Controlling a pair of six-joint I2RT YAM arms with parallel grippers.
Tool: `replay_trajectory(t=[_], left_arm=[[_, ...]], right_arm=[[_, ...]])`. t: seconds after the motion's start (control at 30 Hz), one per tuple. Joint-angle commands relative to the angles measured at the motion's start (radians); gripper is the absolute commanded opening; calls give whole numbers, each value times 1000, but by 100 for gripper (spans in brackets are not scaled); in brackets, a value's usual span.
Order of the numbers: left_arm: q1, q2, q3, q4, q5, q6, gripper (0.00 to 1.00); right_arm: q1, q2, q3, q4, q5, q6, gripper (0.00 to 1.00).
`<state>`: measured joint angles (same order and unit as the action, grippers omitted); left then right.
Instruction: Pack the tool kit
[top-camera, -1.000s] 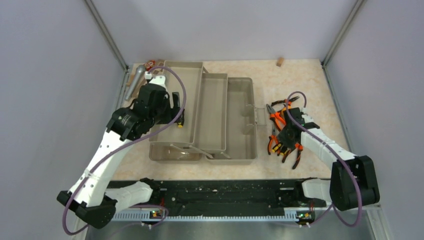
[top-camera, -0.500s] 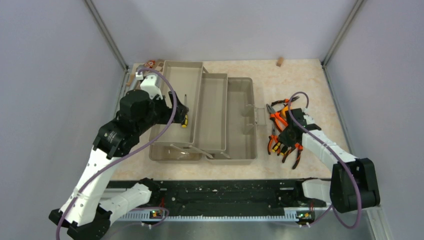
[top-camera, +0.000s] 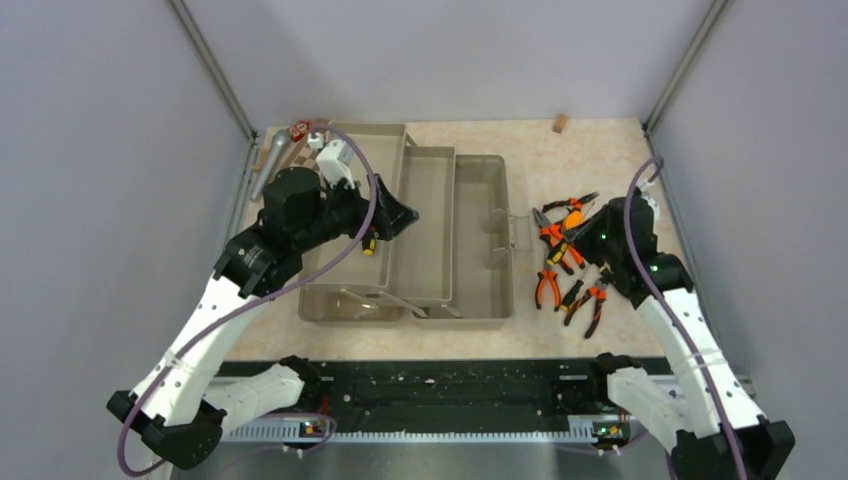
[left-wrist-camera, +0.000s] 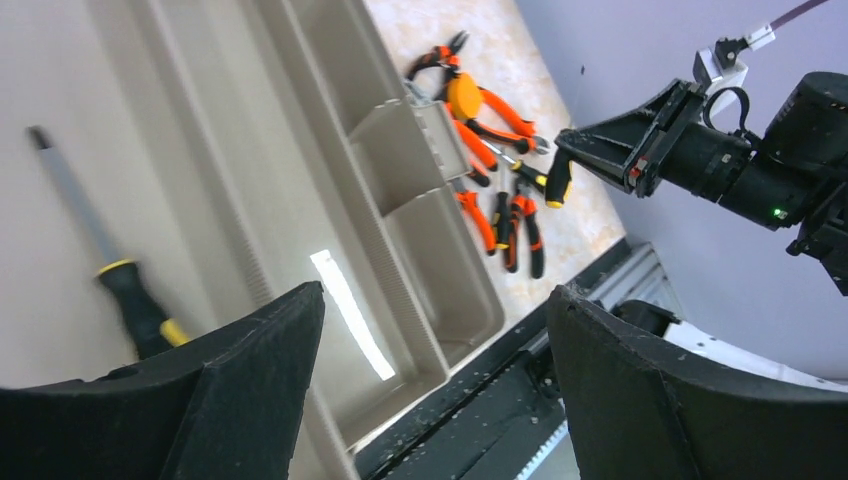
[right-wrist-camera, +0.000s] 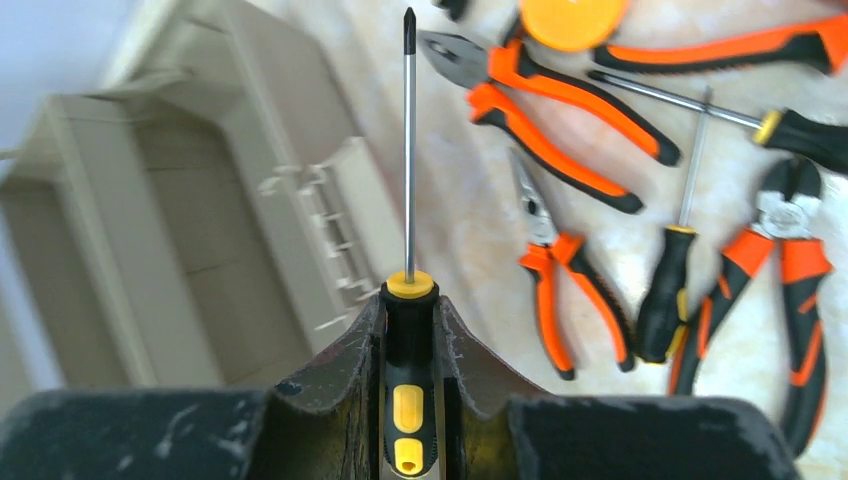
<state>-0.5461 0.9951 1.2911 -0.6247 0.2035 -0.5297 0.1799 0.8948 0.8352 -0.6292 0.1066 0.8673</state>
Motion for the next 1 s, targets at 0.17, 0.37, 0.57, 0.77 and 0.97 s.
replay_trajectory(t=[0.17, 0.37, 0.57, 0.77, 0.97], left_arm=[[-181, 97, -2, 247, 8, -95, 87], [-311, 223, 46, 346, -20, -115, 86], [-403, 337, 114, 409, -53, -101, 85], [-444, 432, 186, 432, -59, -97, 84], [-461, 497, 241, 447, -52, -111, 81]], right_arm=[[31, -137, 138, 121, -169, 65, 0], [73, -175, 137, 234, -236, 136, 0], [103, -197, 128, 324, -293, 185, 0], [112, -213, 122, 351, -336, 203, 0], [114, -231, 108, 368, -380, 212, 0]])
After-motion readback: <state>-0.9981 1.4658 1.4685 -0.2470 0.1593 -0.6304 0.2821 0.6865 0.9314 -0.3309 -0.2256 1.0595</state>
